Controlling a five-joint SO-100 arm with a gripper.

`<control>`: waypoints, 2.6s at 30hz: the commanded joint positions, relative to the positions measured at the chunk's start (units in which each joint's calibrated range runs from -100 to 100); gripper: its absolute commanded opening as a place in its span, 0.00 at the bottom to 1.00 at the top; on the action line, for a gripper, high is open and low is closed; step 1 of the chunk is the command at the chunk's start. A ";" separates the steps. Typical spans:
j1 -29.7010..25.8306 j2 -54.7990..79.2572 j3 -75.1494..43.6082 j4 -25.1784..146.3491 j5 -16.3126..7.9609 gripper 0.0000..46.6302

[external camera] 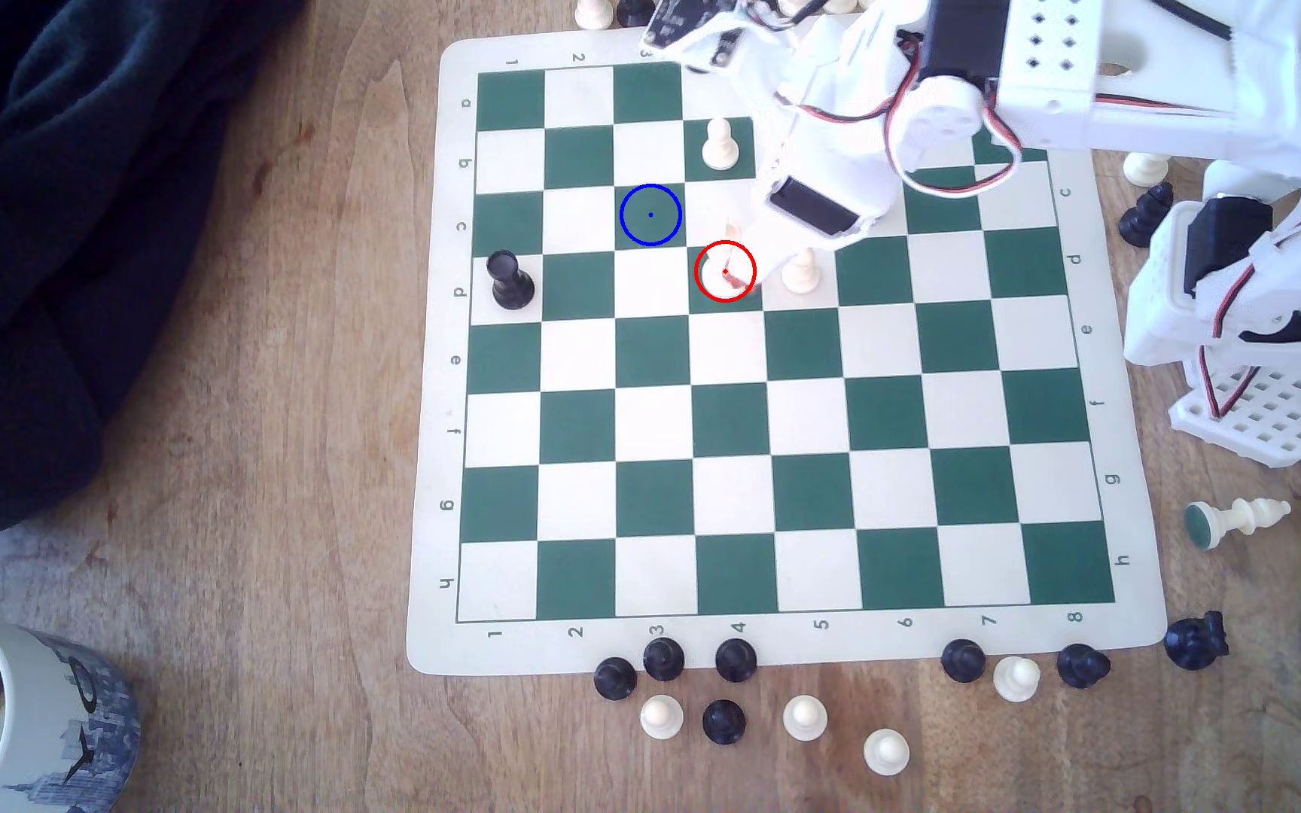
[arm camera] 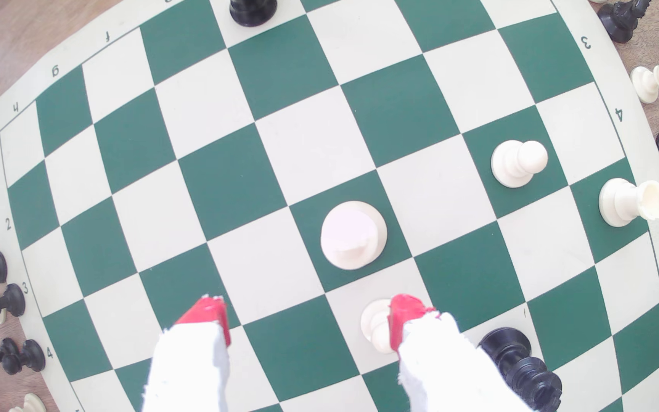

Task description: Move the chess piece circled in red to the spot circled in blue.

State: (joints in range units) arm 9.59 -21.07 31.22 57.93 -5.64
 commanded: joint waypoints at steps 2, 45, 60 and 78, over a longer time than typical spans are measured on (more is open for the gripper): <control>0.85 2.48 -4.75 -1.83 0.39 0.50; 0.07 11.40 -6.93 -10.43 1.07 0.44; 0.15 11.65 -7.02 -11.33 1.07 0.28; -0.16 7.24 -13.09 -4.78 0.59 0.01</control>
State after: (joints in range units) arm 9.51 -8.17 27.61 49.64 -4.71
